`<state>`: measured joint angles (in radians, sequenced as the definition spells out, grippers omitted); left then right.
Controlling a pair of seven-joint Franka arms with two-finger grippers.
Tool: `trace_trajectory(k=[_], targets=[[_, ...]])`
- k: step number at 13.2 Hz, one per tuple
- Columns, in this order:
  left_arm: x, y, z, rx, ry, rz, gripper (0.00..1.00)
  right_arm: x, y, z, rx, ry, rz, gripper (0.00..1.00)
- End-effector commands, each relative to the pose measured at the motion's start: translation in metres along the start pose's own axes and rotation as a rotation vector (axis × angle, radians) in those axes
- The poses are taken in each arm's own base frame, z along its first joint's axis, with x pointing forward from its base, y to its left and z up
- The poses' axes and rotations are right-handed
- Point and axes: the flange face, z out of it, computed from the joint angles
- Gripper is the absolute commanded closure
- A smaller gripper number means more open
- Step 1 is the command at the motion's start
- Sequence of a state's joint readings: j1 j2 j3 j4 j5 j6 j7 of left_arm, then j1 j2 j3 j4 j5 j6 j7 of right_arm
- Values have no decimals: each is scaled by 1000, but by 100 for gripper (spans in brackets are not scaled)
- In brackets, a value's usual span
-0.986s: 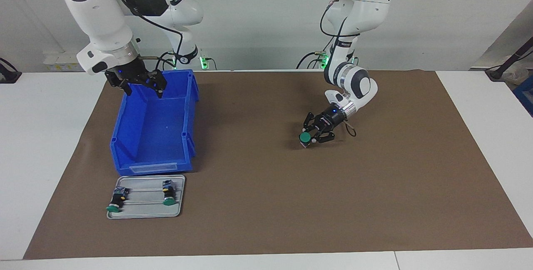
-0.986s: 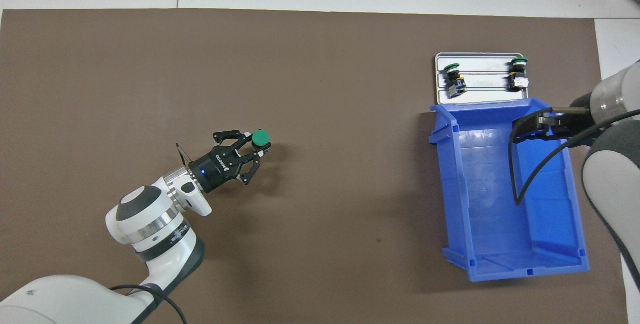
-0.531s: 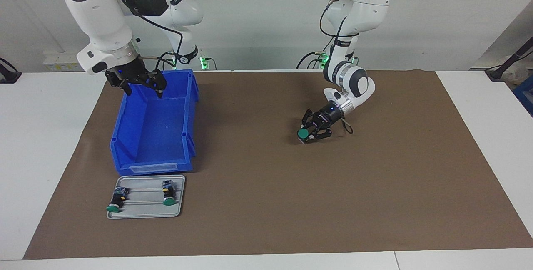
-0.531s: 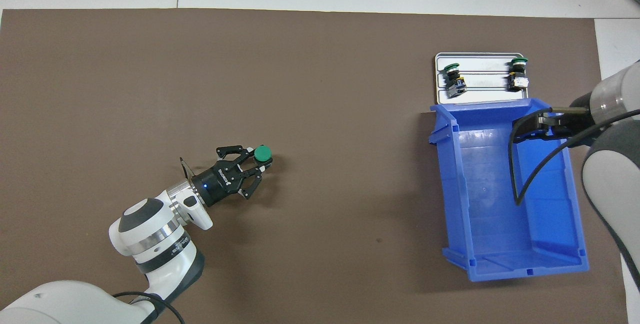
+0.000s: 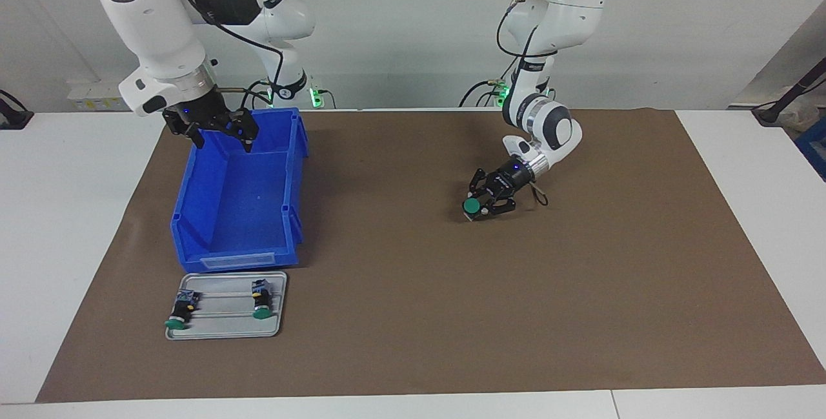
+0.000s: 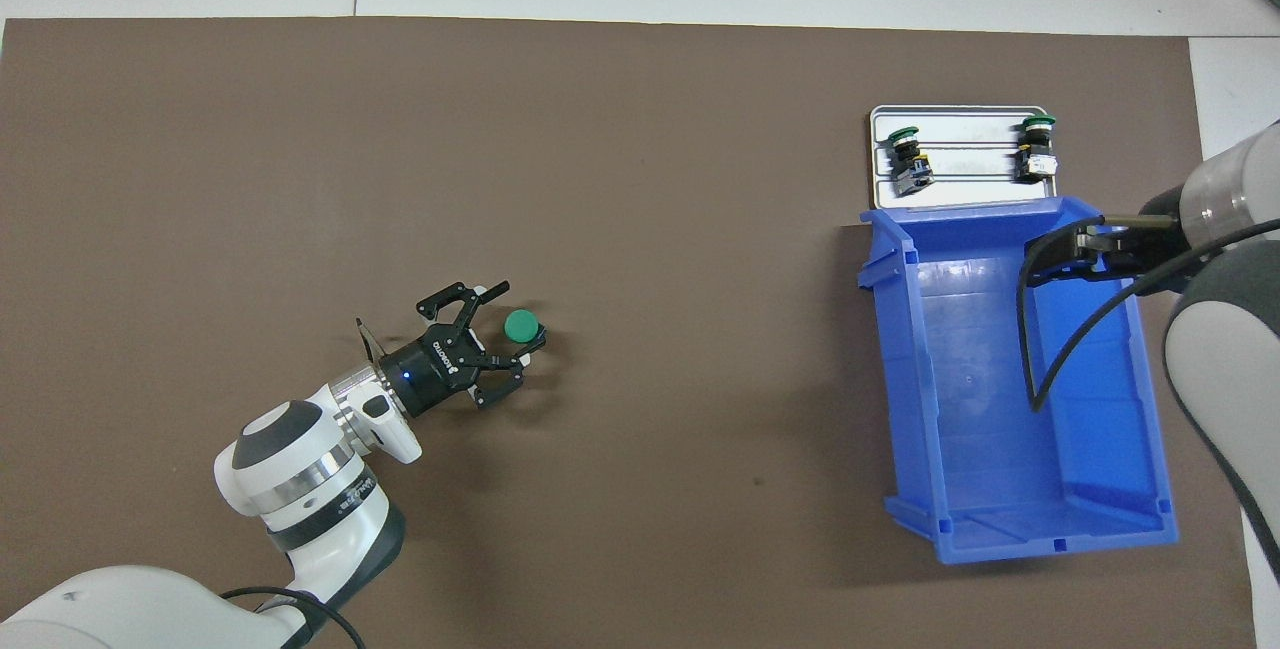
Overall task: Place and press button with both arms
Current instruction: 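Lower the button onto the table and open the left gripper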
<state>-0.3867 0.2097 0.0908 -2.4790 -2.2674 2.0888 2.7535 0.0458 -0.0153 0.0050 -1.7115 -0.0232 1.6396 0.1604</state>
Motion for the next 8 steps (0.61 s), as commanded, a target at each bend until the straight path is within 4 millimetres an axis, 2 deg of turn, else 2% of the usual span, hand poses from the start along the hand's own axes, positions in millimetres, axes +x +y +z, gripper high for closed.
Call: trace_trajectory(k=[1, 6, 8], targets=[[-1, 4, -13, 33, 12, 92, 12, 0, 1, 0, 0, -3, -22, 0], [-7, 9, -16, 6, -15, 47, 12, -1, 1, 0, 0, -2, -22, 0], [-11, 0, -27, -42, -46, 44, 12, -1, 1, 0, 0, -2, -22, 0]])
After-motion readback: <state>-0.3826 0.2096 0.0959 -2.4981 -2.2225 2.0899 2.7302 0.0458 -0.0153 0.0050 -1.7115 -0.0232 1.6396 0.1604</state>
